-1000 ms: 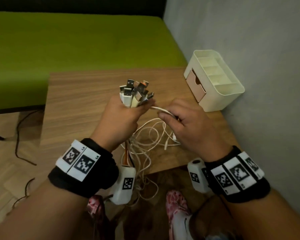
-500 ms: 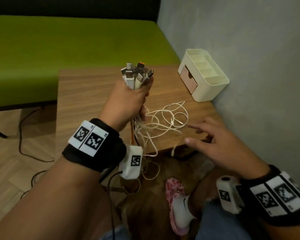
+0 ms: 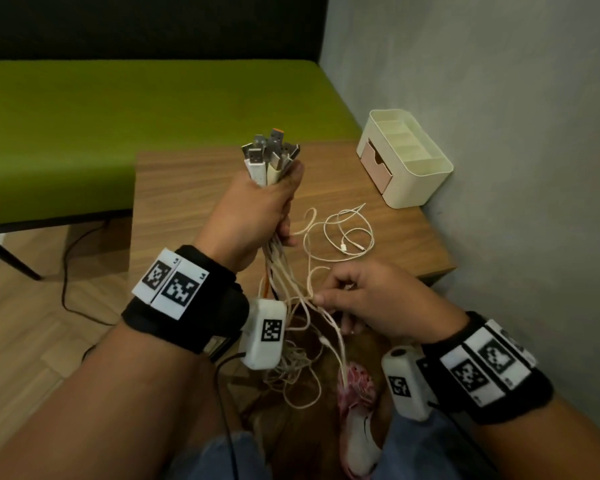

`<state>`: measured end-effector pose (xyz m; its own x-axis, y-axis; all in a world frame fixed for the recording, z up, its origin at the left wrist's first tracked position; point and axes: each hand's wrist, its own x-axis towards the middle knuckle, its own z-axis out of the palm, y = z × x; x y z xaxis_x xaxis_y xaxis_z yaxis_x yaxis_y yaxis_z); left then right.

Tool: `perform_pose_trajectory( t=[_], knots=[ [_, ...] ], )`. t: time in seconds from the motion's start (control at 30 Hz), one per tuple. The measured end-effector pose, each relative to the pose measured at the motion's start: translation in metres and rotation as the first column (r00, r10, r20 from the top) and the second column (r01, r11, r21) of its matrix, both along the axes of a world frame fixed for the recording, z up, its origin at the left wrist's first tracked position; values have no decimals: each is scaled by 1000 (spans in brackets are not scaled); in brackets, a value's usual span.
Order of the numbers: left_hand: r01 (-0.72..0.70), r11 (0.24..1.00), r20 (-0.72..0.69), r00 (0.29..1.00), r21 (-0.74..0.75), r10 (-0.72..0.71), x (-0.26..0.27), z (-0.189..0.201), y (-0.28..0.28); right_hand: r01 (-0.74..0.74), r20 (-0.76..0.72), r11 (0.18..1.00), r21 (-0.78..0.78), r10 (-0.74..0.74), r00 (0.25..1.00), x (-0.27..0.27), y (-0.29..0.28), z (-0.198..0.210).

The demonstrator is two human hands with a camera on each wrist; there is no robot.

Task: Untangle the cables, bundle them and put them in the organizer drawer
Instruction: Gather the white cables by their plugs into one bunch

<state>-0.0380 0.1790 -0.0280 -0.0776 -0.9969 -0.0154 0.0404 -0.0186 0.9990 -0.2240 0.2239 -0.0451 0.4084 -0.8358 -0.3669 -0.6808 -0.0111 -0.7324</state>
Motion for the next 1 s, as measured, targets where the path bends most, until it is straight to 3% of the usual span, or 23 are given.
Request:
perform_pose_trajectory(
  t=[0.17, 0.27, 0.37, 0.5, 0.63, 0.77, 0.87, 1.0],
  knots=[
    [-59, 998, 170, 984, -3, 58, 0, -30, -9, 152, 26, 965, -213, -150, 988, -6, -15, -8],
    [-25, 997, 42, 999, 79, 22, -4, -40, -10, 191, 178, 957, -219, -154, 972, -2, -24, -19],
    [20, 994, -99, 995, 105, -10, -3, -42, -12, 105, 173, 988, -114, -84, 981, 5, -31, -33],
    [53, 982, -254, 967, 183, -5, 8, -43, -21, -36, 83, 988, 151, 23, 996, 14, -32, -51],
    [7, 976, -138, 990, 217, 23, 17, -51, -24, -78, 190, 927, 366, 8, 982, 9, -33, -43],
    [-14, 976, -37, 999, 218, 23, 16, -61, -28, 145, 174, 979, 144, -170, 970, -4, -46, -46],
    [-16, 973, -1, 1000, 231, 17, 12, -66, -34, 296, 269, 955, 18, -290, 919, -13, -58, -52],
    [-12, 967, 75, 997, 253, -7, 3, -75, -44, 333, 295, 939, -86, -296, 909, -16, -71, -56]
  ],
)
